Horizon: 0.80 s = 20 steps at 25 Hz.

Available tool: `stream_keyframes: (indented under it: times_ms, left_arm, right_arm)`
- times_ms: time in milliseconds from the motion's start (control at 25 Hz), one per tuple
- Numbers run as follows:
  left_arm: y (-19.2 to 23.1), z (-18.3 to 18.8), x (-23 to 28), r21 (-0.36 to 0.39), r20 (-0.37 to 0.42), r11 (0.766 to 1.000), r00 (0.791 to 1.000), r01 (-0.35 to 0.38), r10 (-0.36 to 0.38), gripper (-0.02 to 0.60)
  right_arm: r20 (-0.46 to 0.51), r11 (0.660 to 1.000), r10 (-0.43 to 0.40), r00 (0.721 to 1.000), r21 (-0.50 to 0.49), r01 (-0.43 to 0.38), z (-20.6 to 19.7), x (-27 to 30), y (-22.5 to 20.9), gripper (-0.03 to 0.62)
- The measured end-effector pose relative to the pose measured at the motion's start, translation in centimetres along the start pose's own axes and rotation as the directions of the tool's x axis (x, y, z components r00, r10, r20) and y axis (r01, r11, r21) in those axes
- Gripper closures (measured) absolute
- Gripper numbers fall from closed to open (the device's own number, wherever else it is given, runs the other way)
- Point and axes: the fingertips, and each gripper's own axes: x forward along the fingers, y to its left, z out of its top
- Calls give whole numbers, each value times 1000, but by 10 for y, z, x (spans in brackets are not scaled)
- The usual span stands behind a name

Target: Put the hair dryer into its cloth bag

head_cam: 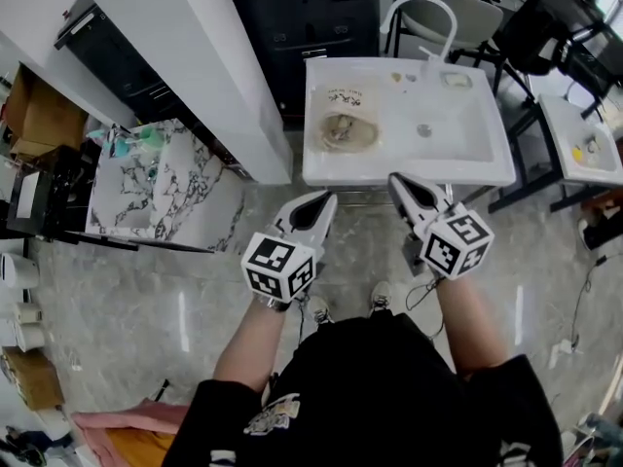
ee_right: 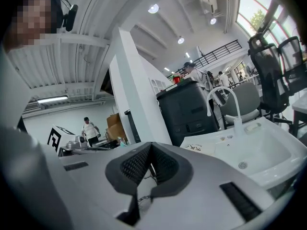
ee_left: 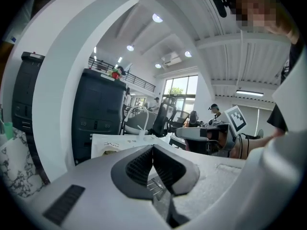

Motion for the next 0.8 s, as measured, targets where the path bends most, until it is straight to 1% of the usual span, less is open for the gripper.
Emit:
stream_keyframes:
  times_ms: [360,800]
  left_arm:
    - [-6,0,-12,3,5,999,999,43,-43,577]
    - [-16,6,-11,13,-2,999,999,49,-49,577]
  right_arm:
    - [6,999,-39,999,-23,39,-2,-14,17,599]
    - [2,999,-30,1000,-27,30,-3,-19,22,599]
